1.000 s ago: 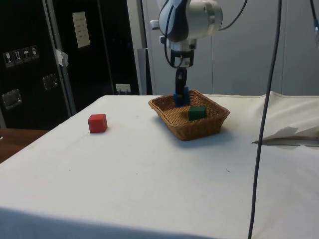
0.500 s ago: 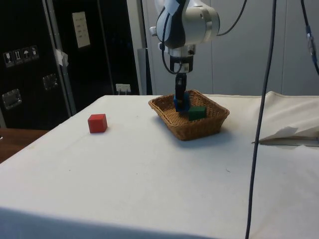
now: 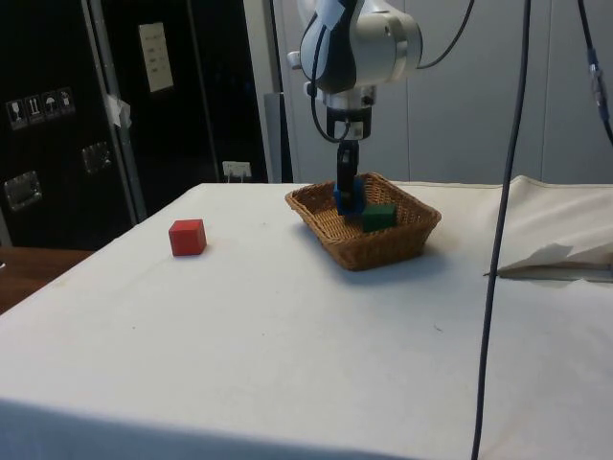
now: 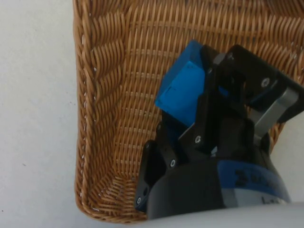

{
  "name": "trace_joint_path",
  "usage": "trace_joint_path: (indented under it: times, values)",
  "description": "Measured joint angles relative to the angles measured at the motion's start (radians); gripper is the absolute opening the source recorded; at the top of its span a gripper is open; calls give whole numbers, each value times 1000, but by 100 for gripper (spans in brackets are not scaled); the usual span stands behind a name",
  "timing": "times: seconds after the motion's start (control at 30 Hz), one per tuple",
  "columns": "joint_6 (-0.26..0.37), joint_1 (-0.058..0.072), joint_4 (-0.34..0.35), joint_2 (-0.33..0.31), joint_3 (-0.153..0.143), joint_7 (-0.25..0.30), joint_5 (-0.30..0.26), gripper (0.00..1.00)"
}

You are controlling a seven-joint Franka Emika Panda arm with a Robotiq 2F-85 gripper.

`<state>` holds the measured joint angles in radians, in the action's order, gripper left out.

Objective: Pick up exactly two blocks and place them into the basket.

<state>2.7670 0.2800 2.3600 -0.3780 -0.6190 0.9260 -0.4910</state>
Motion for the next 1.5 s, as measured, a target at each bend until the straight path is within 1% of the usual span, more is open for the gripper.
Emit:
trace_joint_path:
  times: [0.63, 0.67, 0.7, 0.73, 0.77, 0.97, 1.0, 1.03, 1.33, 1.37, 1.5]
  values:
    - [-23, 0, -5, 9, -8, 0, 0, 1]
    - [-24, 0, -5, 9, -7, 0, 0, 3]
    - [-24, 0, -5, 9, -7, 0, 0, 9]
    - [-24, 0, -6, 9, -7, 1, 0, 9]
    - [-26, 0, -6, 8, -6, 1, 0, 31]
    - [-36, 0, -13, 5, -6, 2, 0, 90]
    - [-37, 0, -13, 4, -6, 2, 0, 97]
    - [-37, 0, -13, 4, -6, 2, 0, 100]
    - [-37, 0, -16, 1, -6, 2, 0, 100]
    - [-37, 0, -17, 4, -7, 1, 0, 100]
    - [-56, 1, -10, 48, -14, -7, 0, 100]
